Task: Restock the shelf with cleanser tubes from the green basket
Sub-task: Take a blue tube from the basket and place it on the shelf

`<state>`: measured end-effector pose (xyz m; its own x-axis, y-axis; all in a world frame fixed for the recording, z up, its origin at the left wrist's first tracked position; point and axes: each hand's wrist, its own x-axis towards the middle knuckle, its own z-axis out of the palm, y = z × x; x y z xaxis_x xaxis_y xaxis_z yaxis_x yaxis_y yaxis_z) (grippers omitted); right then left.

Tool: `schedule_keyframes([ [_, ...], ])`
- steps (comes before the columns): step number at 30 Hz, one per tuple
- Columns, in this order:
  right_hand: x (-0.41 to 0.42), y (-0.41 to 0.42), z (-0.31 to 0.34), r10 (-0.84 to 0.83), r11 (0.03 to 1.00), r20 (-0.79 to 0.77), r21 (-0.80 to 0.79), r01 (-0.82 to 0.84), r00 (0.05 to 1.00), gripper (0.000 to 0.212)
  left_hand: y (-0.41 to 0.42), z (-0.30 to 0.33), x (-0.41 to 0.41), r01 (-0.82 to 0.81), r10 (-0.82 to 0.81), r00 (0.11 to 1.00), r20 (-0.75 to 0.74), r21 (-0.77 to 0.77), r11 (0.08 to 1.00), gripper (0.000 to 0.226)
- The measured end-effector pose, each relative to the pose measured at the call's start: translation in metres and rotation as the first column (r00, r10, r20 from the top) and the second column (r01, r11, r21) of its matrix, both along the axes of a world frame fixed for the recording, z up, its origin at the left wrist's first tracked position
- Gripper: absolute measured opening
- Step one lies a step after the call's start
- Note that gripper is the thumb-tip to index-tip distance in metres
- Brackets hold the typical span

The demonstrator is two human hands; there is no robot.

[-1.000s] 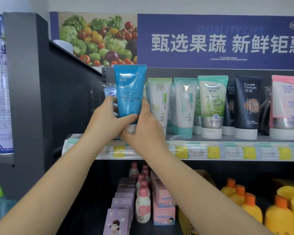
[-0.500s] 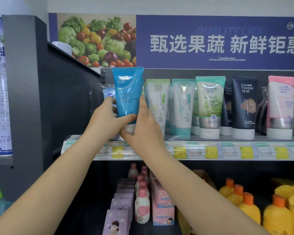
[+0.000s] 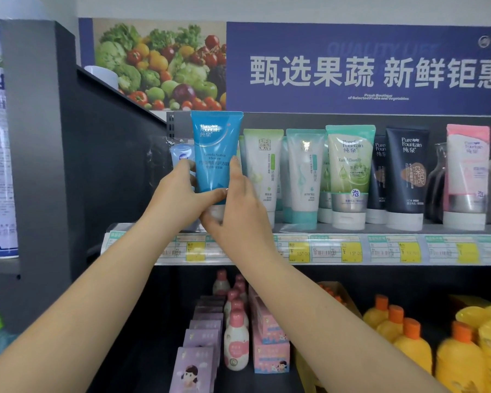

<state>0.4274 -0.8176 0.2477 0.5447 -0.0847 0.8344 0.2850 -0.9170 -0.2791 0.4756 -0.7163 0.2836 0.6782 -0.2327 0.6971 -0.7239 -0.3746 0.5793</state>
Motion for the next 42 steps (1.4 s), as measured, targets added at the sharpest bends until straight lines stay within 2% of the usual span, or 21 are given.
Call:
schedule_keyframes([
  [8, 0.002, 0.001, -0.002, -0.023, 0.999, 0.022, -0.046, 0.024, 0.999, 0.088, 0.0, 0.0, 0.001, 0.015, -0.015, 1.0, -0.005, 0.016, 1.0, 0.051],
  [20, -0.001, 0.001, -0.001, -0.058, 0.997, -0.044, -0.054, 0.055, 0.997, 0.091, 0.0, -0.003, 0.002, -0.009, 0.01, 1.0, -0.007, 0.093, 0.996, 0.041],
  [24, 0.002, 0.001, -0.002, -0.053, 0.997, -0.039, -0.054, 0.051, 0.998, 0.094, 0.001, -0.009, 0.005, -0.019, 0.02, 1.0, -0.004, 0.047, 0.999, 0.043],
  [29, 0.003, 0.0, -0.003, -0.056, 0.997, -0.016, -0.062, 0.055, 0.998, 0.094, 0.0, -0.009, 0.006, -0.027, 0.027, 1.0, 0.005, 0.07, 0.997, 0.049],
  [36, 0.009, 0.001, -0.007, -0.05, 0.996, 0.085, -0.068, 0.056, 0.995, 0.088, -0.001, -0.016, 0.005, -0.04, 0.04, 0.998, 0.041, 0.014, 0.999, 0.053],
  [42, 0.005, 0.002, -0.014, 0.007, 0.999, 0.254, -0.052, 0.006, 0.967, 0.063, -0.003, -0.022, 0.003, -0.061, 0.065, 0.995, 0.071, -0.05, 0.997, 0.051],
])
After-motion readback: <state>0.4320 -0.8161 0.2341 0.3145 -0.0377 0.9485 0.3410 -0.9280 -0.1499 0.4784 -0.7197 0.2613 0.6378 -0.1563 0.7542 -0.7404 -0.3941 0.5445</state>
